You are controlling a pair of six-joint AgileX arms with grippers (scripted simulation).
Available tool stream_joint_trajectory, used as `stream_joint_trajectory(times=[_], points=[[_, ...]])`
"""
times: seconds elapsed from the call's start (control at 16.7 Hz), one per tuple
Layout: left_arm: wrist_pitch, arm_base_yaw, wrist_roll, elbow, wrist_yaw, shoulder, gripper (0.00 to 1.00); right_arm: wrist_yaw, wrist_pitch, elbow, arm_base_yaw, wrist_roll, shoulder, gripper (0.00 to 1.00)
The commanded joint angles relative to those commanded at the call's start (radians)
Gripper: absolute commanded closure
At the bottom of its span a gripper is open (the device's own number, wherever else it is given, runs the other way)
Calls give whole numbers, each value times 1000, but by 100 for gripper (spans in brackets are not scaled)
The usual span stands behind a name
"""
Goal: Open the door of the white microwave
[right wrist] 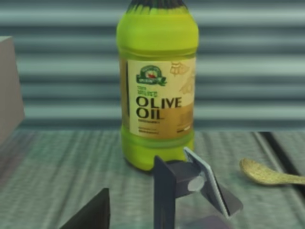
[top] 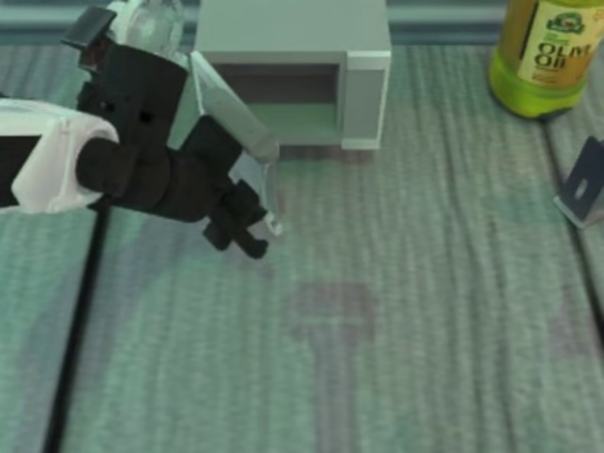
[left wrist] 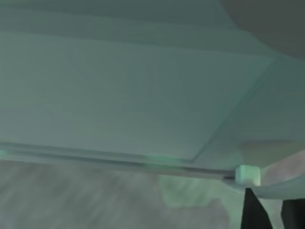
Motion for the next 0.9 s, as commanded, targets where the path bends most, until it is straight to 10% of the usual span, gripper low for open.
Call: stream_joint_trajectory(times=[0.9], points=[[-28, 29, 67, 0, 44, -4, 100, 0, 0, 0, 0, 0, 0, 0]])
